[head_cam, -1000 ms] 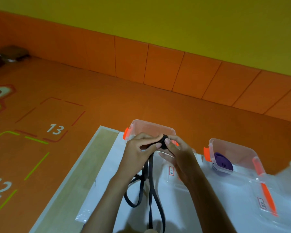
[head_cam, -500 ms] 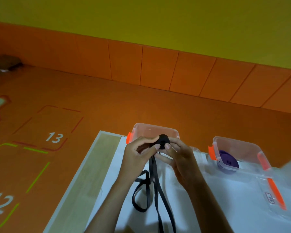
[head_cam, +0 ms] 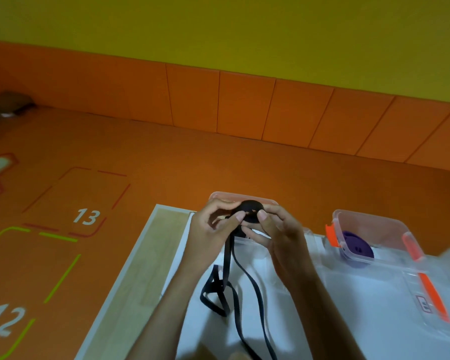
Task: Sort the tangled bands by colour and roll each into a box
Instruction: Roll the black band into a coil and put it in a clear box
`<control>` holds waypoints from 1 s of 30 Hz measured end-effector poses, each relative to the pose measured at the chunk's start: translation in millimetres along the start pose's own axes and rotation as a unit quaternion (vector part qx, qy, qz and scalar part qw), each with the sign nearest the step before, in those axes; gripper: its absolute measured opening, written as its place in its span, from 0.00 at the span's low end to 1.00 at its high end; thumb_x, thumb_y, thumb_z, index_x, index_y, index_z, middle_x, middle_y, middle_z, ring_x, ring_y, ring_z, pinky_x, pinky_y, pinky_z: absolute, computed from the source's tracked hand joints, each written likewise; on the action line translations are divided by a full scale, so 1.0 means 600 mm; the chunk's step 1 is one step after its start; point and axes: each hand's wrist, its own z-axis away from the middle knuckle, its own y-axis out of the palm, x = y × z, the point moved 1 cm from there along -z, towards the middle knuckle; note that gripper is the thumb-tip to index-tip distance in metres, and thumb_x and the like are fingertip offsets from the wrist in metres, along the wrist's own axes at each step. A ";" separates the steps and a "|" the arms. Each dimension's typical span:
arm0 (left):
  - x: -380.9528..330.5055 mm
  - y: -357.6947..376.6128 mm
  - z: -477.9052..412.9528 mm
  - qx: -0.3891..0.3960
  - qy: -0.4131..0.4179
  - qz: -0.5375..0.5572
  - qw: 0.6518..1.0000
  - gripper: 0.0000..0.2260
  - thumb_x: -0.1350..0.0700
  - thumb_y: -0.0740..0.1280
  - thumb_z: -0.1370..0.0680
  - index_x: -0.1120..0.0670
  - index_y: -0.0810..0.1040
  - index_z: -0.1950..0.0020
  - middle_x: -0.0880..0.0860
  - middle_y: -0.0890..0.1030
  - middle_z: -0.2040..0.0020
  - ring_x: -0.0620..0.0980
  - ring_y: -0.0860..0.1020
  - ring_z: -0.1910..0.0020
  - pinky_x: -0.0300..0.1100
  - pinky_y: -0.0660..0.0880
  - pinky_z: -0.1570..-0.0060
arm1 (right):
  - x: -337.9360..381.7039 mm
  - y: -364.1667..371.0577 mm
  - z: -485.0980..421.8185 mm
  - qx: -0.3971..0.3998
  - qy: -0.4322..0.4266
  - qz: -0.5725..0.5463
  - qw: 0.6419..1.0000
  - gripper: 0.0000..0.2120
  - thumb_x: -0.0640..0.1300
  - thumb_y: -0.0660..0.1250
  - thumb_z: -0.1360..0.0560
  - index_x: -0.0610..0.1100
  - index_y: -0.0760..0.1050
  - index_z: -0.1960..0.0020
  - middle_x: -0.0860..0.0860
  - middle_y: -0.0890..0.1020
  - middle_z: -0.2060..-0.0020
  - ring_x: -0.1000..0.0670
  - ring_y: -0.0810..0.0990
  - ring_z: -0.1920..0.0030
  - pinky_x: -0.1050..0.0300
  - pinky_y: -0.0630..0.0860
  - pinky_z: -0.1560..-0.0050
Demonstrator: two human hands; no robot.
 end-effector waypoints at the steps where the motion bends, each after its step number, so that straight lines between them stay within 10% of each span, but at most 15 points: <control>1: -0.005 -0.010 -0.006 0.027 -0.001 -0.001 1.000 0.06 0.61 0.76 0.22 0.53 0.86 0.47 0.47 0.88 0.48 0.45 0.86 0.48 0.34 0.79 0.48 | 0.000 0.003 0.002 0.006 0.006 -0.004 1.000 0.14 0.43 0.68 0.19 0.34 0.77 0.38 0.40 0.87 0.44 0.38 0.87 0.43 0.46 0.85 0.43; 20: -0.021 -0.012 -0.004 0.013 0.029 0.005 0.999 0.11 0.62 0.78 0.24 0.46 0.89 0.48 0.48 0.88 0.49 0.49 0.86 0.47 0.35 0.80 0.48 | 0.013 0.005 0.004 0.008 0.003 0.134 0.991 0.05 0.44 0.70 0.18 0.52 0.84 0.47 0.55 0.88 0.54 0.52 0.88 0.52 0.61 0.83 0.61; 26: -0.014 0.018 0.016 -0.074 0.018 0.038 0.996 0.08 0.63 0.77 0.23 0.49 0.87 0.53 0.48 0.88 0.50 0.47 0.86 0.47 0.35 0.80 0.49 | 0.017 0.005 0.001 0.004 0.006 0.075 0.997 0.10 0.32 0.73 0.22 0.44 0.83 0.45 0.35 0.85 0.53 0.39 0.89 0.52 0.53 0.86 0.53; 30: -0.011 0.008 0.009 -0.010 0.018 0.006 1.000 0.10 0.61 0.76 0.21 0.46 0.89 0.46 0.47 0.87 0.45 0.48 0.84 0.40 0.39 0.79 0.40 | 0.016 -0.002 0.005 -0.011 0.010 0.019 1.000 0.11 0.30 0.73 0.23 0.41 0.80 0.44 0.38 0.86 0.53 0.38 0.89 0.50 0.53 0.86 0.50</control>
